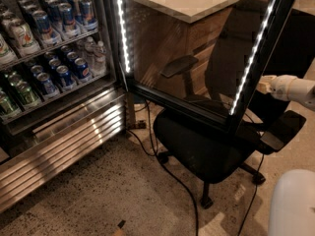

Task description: Close right fridge door

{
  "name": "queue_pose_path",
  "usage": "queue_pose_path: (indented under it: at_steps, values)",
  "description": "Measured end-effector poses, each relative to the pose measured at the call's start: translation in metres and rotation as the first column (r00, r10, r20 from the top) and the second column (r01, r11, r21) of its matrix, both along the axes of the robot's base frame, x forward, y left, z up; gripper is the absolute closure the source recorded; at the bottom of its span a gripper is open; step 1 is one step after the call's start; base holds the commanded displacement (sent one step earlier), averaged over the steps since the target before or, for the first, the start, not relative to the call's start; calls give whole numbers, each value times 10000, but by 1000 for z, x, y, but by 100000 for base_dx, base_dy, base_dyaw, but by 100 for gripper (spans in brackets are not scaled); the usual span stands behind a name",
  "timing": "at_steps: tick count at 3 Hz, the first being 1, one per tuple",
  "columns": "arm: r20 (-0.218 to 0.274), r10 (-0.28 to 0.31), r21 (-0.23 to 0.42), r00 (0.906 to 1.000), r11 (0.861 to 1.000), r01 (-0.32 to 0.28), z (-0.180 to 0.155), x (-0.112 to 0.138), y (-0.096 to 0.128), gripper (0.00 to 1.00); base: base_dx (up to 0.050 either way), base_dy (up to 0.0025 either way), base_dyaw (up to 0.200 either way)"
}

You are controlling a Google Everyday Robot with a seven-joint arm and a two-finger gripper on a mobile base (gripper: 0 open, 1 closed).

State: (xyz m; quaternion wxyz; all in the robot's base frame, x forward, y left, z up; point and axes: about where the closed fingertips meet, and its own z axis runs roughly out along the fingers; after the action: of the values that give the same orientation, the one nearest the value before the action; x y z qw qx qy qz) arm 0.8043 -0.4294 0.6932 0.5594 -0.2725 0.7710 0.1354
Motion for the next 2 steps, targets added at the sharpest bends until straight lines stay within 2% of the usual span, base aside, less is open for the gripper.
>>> queue_pose_path:
  at_steps: [2]
  values:
    - [206,505,152,9985,9986,-508,7,2,17,100,0,0,0]
